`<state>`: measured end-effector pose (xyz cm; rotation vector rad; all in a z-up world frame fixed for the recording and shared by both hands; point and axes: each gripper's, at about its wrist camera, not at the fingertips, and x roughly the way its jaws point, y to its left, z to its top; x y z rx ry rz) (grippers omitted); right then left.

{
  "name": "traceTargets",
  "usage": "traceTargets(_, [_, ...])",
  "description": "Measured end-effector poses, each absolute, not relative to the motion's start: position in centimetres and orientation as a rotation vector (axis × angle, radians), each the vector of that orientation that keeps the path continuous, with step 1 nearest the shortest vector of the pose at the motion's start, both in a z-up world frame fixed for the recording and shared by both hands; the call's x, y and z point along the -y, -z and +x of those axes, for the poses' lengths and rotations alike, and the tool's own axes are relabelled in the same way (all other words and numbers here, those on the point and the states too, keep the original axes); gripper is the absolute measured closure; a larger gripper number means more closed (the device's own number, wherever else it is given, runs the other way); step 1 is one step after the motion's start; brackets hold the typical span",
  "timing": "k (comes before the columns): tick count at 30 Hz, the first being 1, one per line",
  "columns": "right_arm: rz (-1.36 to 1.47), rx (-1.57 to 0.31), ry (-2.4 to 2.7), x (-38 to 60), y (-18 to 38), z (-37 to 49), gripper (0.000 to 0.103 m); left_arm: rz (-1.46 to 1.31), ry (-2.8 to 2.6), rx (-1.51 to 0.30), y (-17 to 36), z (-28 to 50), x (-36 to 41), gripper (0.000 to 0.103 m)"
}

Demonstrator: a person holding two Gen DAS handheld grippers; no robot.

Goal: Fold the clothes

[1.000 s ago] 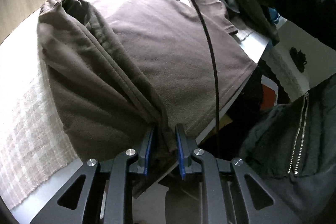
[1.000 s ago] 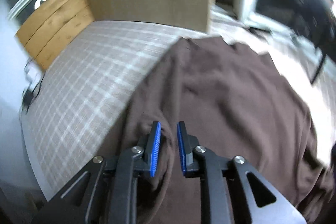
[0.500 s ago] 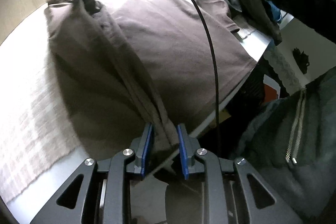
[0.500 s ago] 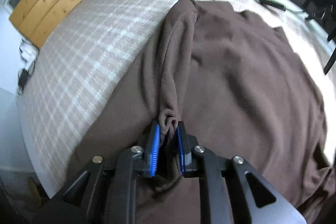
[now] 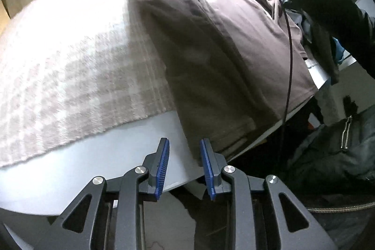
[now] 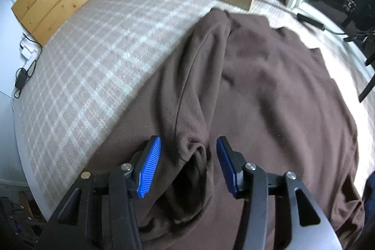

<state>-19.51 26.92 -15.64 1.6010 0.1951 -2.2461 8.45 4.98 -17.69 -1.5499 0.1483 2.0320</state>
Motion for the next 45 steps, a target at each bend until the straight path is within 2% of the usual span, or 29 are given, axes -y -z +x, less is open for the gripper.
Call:
traceTargets(4, [1.616,-0.174,2.212,-26.7,16.6,-19.7,0.054,-1.55,-2.0,-0.095,18.6,8.2,-5.3,0.081])
traceTargets(6, [1.617,-0.183,2.202,-26.7,16.9,-19.5,0.054,-1.551,-1.98,-0.048,18.9,8.1,-5.3,0.092])
traceTargets(8, [1.611,-0.161,2.193,-26.8,16.9,-19.3,0.064,-1.543,-1.995,-0.042,18.2,8.4,-5.1,0.097])
traceTargets(10, [1.6,-0.126,2.188,-27.0,16.5,-19.2,0.084,-1.532,-2.016,-0.042,17.4,8.7,-4.8,0.098])
traceTargets(11, [1.593,-0.11,2.189,-27.1,16.3,-19.1,0.086,-1.527,-2.026,-0.043,17.0,8.9,-4.7,0.098])
traceTargets(16, [1.524,-0.069,2.239,-28.6,14.5,-18.3,0.089,-1.501,-2.083,-0.032,15.0,10.0,-4.0,0.1])
traceTargets(21, [1.573,-0.069,2.287,-29.3,16.8,-17.7,0.089,-1.605,-2.084,0.023,18.4,10.3,-4.2,0.102])
traceTargets(23, [1.567,-0.081,2.284,-29.1,16.5,-17.6,0.088,-1.622,-2.074,0.029,18.9,10.5,-4.1,0.103])
traceTargets(26, [1.569,-0.137,2.24,-28.7,15.1,-17.9,0.081,-1.585,-2.077,0.029,17.9,11.1,-3.8,0.103])
traceTargets(27, [1.543,-0.126,2.243,-28.7,14.4,-18.1,0.072,-1.574,-2.089,0.033,17.6,11.0,-3.6,0.103])
traceTargets(28, [1.509,-0.106,2.251,-28.6,13.5,-18.4,0.054,-1.567,-2.105,0.038,17.5,10.9,-3.2,0.103])
traceTargets(29, [1.495,-0.099,2.263,-28.4,13.1,-18.8,0.047,-1.568,-2.108,0.036,17.5,10.7,-3.1,0.103])
traceTargets(30, [1.49,-0.106,2.288,-28.1,12.8,-19.5,0.044,-1.573,-2.106,0.032,17.6,10.5,-3.1,0.103])
traceTargets(32, [1.512,-0.138,2.292,-27.2,13.3,-20.5,0.044,-1.582,-2.103,0.025,17.8,10.0,-3.1,0.103])
traceTargets(35, [1.552,-0.167,2.282,-25.9,14.4,-22.0,0.044,-1.584,-2.095,0.0,18.1,9.5,-3.6,0.094])
traceTargets(39, [1.597,-0.145,2.263,-25.4,15.7,-23.3,0.044,-1.585,-2.074,-0.038,18.7,9.0,-4.5,0.091])
traceTargets(42, [1.606,-0.141,2.261,-25.2,16.2,-23.3,0.044,-1.572,-2.062,-0.05,19.0,8.7,-5.5,0.093])
traceTargets(43, [1.607,-0.129,2.258,-25.2,16.3,-23.4,0.044,-1.563,-2.067,-0.052,19.0,8.7,-5.8,0.098])
traceTargets(44, [1.609,-0.117,2.255,-25.2,16.5,-23.5,0.044,-1.556,-2.068,-0.074,18.9,8.7,-6.2,0.1])
traceTargets(45, [1.615,-0.095,2.25,-25.4,16.6,-23.5,0.049,-1.552,-2.062,-0.097,18.7,8.8,-6.5,0.1])
